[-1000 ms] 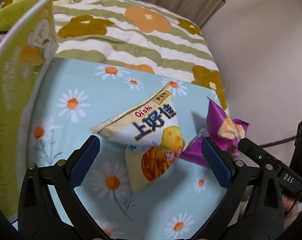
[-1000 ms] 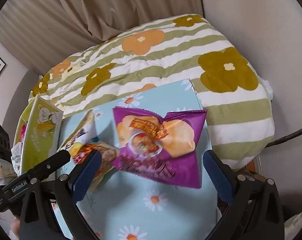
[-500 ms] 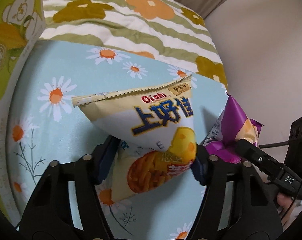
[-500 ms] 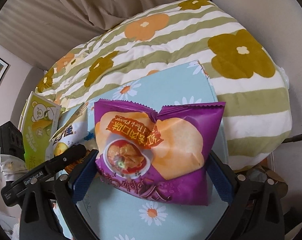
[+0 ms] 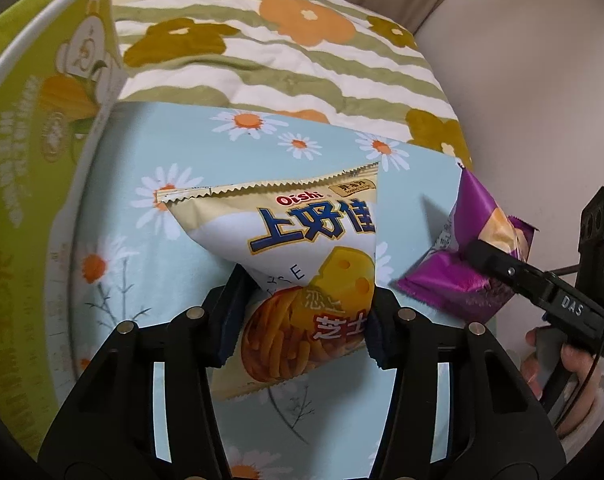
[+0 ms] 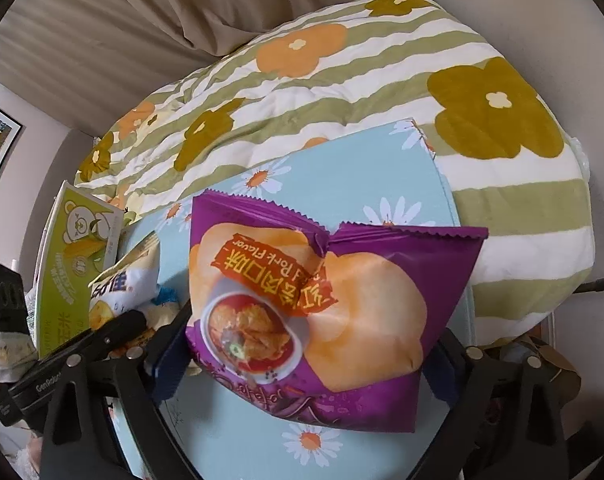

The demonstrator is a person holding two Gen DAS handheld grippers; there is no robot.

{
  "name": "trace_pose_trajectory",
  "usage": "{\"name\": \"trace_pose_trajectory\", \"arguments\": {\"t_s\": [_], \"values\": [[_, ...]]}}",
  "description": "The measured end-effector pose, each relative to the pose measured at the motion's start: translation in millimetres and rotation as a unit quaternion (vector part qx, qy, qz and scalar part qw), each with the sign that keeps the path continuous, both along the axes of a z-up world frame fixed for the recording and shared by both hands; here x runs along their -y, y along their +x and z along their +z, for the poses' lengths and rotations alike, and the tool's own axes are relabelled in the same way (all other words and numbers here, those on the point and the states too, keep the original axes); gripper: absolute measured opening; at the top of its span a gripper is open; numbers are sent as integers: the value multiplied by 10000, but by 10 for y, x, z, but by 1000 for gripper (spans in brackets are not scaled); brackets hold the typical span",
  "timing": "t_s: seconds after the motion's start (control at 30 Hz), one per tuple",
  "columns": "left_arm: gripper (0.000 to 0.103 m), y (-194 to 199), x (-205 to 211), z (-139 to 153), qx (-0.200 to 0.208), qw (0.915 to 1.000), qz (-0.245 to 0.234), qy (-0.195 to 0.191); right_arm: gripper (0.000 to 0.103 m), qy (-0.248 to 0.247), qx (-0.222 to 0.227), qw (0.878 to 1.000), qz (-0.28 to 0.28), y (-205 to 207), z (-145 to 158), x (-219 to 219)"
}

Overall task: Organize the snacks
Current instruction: 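Grasp the yellow Oishi bag with the left tool while the right tool grasps the purple chip bag, then lift and carry both held bags over the lime-green box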

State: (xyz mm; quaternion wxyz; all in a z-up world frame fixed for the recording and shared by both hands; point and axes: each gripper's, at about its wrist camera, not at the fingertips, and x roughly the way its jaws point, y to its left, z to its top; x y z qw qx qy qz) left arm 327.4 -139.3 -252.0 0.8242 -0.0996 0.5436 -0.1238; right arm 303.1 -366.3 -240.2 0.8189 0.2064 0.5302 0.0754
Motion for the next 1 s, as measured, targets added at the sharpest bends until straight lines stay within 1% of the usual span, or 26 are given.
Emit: {"name": "trace_pose_trajectory", "arguments": {"t_s": [0.1, 0.13, 0.23, 0.4, 0.53, 0.7, 0.8, 0.9, 1.0], "values": [[46, -33, -48, 16, 25, 10000, 39, -38, 80, -66, -13, 10000, 26, -10, 11, -28], [46, -53, -71, 34, 53, 10000, 60, -53, 73, -86, -7, 10000, 26, -19, 19, -34], [46, -111, -113, 100, 128, 9998, 78, -96, 67, -130, 39, 9999, 39, -58, 60, -67], [46, -279, -187, 328, 354, 9992, 95, -142, 67, -138, 213, 9997, 53, -174, 213, -129], [46, -476, -274, 578, 575, 9979, 110, -265, 67, -220, 411, 9988, 124, -303, 453, -238], [46, -823, -434, 968, 904, 9953, 22, -356, 67, -303, 775, 9964, 187, -568, 864, -435], [46, -1020, -562, 1212, 1115, 9930, -26, -395, 67, -257, 971, 9947, 196, -733, 1107, -585], [46, -1196, -731, 1456, 1324, 9901, -61, -456, 67, -243, 1160, 9927, 236, -847, 1336, -757], [46, -1343, -913, 1692, 1560, 9868, -99, -425, 67, -213, 1377, 9899, 268, -936, 1561, -935]]}}
